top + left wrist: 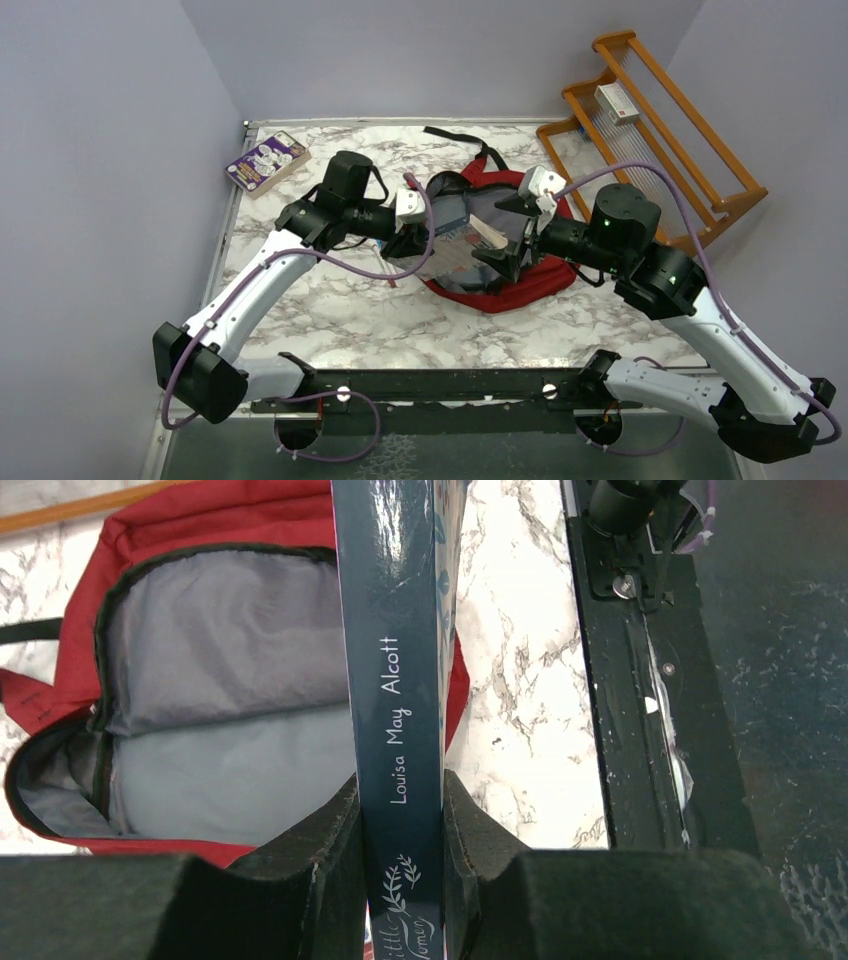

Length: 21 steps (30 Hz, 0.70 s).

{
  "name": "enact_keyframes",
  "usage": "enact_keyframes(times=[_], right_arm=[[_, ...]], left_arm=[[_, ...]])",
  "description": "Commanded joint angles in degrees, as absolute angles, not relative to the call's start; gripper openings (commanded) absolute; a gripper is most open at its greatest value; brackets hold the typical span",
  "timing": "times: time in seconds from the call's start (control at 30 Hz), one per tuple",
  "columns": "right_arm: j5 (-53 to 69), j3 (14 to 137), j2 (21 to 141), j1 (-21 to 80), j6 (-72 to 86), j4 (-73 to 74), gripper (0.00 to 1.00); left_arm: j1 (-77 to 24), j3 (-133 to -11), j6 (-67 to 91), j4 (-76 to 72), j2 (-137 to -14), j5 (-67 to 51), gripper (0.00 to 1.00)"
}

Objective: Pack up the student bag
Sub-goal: Pick up the book from the center of the board.

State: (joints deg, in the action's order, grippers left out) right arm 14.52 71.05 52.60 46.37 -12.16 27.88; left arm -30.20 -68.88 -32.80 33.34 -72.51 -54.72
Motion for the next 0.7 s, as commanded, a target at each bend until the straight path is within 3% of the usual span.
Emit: enact_keyframes(times=[0.0, 0.37, 0.67], right_arm=[[22.0, 72.4, 53.2, 46.1, -14.2, 33.5, 0.95], [25.2, 71.4, 58.2, 46.1, -14.8, 32.8, 0.89], [32.6, 70.8, 60.7, 46.1, -15.9, 34.8, 0.58]], left_arm=[[-31.4, -69.7, -37.7, 32.9, -67.4, -60.7, 0.0], [-33.8, -67.7, -37.5, 33.0, -65.4, -63.6, 0.0], [-34.1, -68.2, -37.6, 32.6, -66.1, -61.9, 0.0]])
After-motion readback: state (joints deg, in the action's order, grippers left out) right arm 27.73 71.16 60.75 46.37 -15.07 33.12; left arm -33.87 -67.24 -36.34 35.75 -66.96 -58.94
